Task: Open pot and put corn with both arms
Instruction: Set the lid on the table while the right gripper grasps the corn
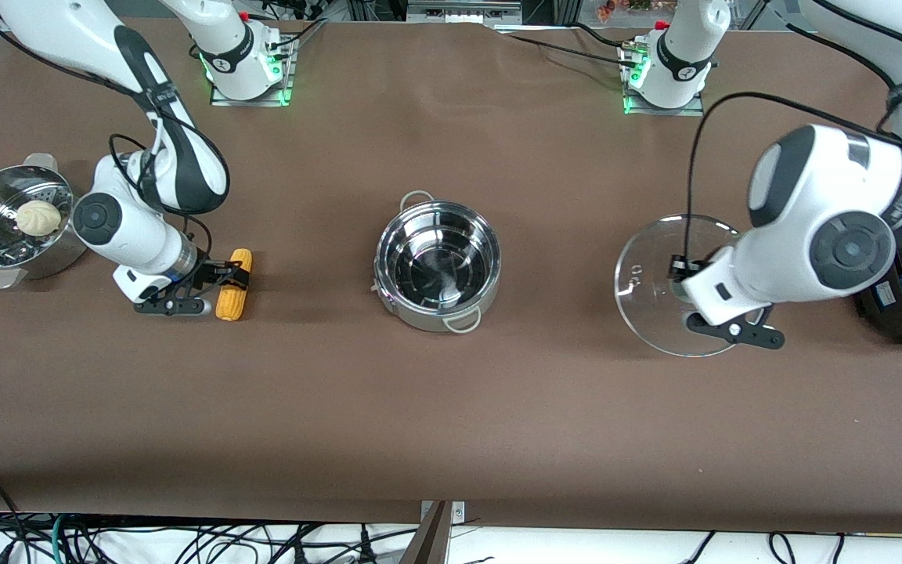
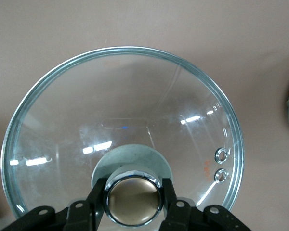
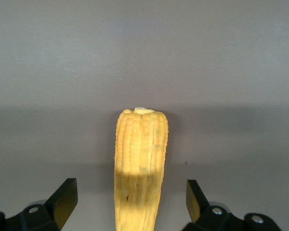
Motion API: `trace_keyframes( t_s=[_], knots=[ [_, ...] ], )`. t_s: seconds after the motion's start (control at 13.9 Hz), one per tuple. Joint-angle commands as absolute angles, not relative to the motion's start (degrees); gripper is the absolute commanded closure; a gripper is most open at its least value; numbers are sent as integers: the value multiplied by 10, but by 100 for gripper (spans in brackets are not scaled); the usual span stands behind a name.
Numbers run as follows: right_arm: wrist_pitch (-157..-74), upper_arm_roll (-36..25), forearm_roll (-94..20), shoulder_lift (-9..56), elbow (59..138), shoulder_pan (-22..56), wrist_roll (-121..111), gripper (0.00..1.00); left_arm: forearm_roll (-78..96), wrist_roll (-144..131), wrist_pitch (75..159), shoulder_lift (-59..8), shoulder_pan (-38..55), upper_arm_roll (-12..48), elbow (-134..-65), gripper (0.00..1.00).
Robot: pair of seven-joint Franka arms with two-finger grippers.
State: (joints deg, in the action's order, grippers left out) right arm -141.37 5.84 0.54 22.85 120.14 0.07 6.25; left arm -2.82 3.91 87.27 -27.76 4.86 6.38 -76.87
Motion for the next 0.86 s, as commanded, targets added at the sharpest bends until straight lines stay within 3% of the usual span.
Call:
trace_keyframes(
  t_s=[0.0,0.14,0.36,0.5,0.58,0.72,0.79],
  knots=[
    [-1434,62,4,234,1215,-4,64,0,-22,122,930,-264,5,76,-856,100],
    [-1475,62,4,236,1244,-4,64,2,-22,142,996,-265,-22,76,-922,100],
    [-1477,62,4,237,1249,-4,65,37,-22,191,1131,-262,-45,77,-1026,100],
    [-1476,62,4,237,1248,-4,66,55,-22,193,1175,-259,-50,77,-1059,100],
    [-1475,62,4,237,1248,-4,73,70,-22,193,1193,-260,-49,78,-1070,100],
    [-1474,62,4,235,1244,-4,81,83,-22,193,1265,-263,-48,83,-1114,100],
    [-1471,62,4,230,1235,-4,80,84,-22,193,1298,-263,-48,82,-1133,100]
  ],
)
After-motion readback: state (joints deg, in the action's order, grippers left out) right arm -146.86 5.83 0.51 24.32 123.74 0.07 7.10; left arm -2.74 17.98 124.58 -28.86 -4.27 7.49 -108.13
